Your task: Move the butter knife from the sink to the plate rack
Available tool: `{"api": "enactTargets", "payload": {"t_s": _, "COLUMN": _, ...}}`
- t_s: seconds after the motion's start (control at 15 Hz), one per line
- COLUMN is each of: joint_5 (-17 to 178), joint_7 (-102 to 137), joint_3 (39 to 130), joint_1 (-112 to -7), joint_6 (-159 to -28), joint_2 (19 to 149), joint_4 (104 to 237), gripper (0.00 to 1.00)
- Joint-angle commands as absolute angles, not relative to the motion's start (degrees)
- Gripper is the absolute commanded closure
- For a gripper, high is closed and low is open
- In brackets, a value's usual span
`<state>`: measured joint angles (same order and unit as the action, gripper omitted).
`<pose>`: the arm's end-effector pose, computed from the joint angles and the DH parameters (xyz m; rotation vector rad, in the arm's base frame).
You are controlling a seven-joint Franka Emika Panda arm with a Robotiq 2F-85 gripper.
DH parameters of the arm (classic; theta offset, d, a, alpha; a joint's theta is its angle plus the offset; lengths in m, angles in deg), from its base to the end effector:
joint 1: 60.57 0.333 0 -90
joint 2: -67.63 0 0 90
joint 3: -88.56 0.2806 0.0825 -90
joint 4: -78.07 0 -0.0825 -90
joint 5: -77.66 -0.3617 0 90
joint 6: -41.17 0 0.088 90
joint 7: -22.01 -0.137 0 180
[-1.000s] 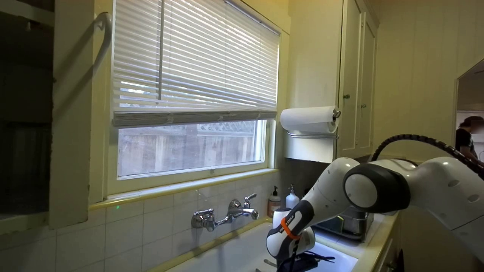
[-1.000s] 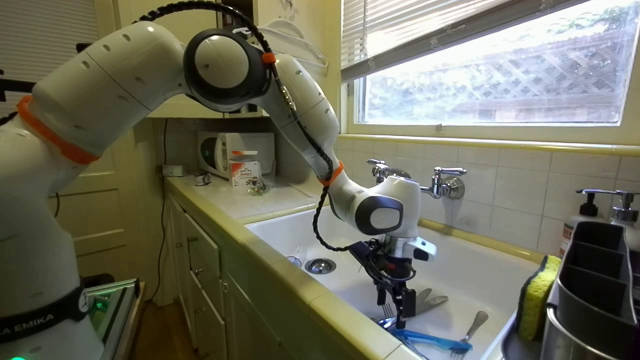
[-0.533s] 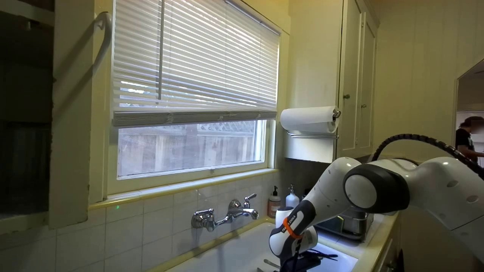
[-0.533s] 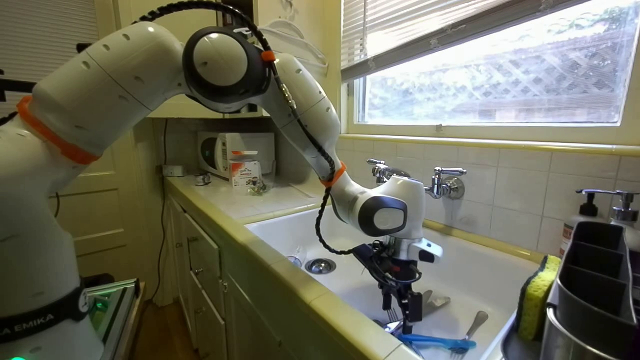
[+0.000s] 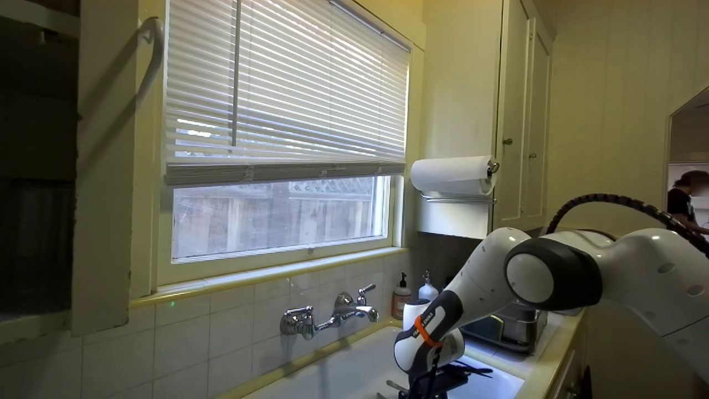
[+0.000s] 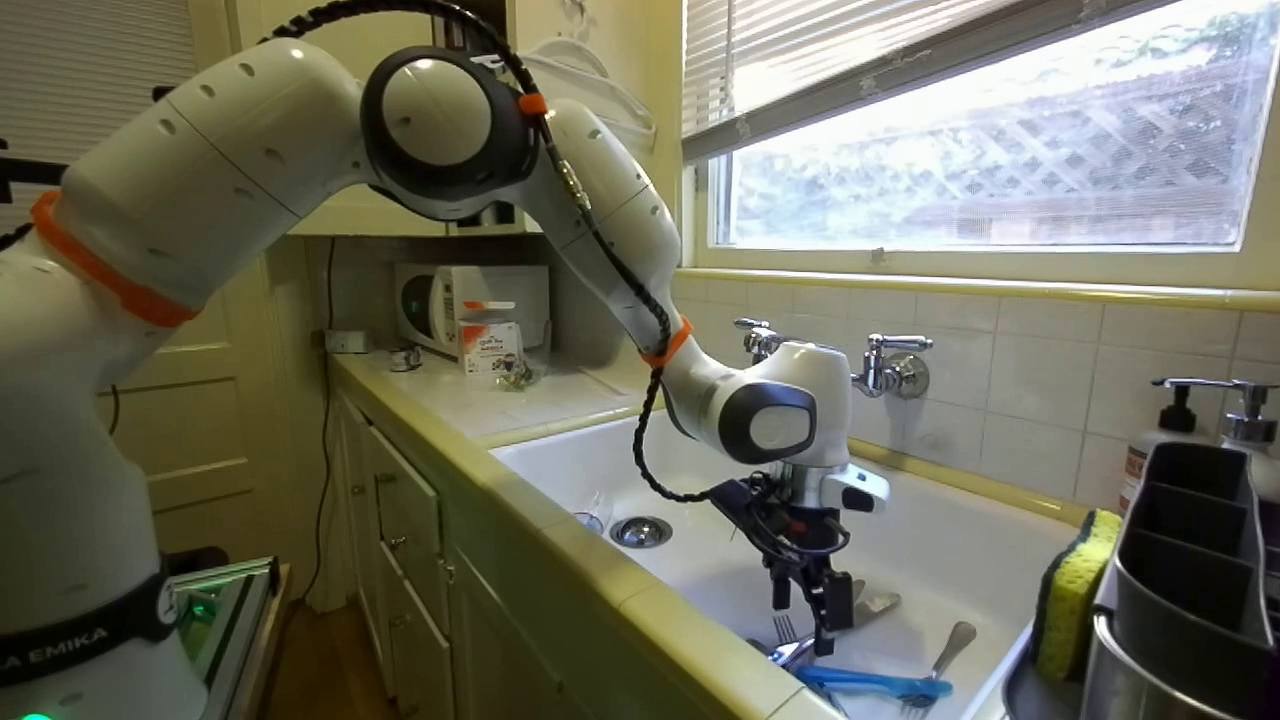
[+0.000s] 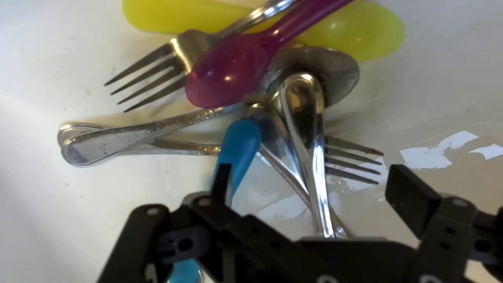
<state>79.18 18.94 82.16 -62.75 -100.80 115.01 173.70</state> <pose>0.6257 -0.0923 0.0873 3.0355 -0.2236 -0.0287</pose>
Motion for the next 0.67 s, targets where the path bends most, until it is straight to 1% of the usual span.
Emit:
{"api": "enactTargets", "payload": {"t_s": 0.0, "joint_5": 79.12, "joint_7": 20.42, "joint_3": 83.42, "joint_1": -64.02, "joint_6": -100.62, "joint_2": 115.44, "joint_4": 173.31, "gripper": 0.00}}
{"api": "enactTargets", "payload": {"t_s": 0.6, "joint_5": 78.84, "joint_7": 28.09, "joint_3": 85.93, "joint_1": -67.97, "joint_6": -100.69, "joint_2": 116.71, "joint_4": 171.70, "gripper": 0.00}}
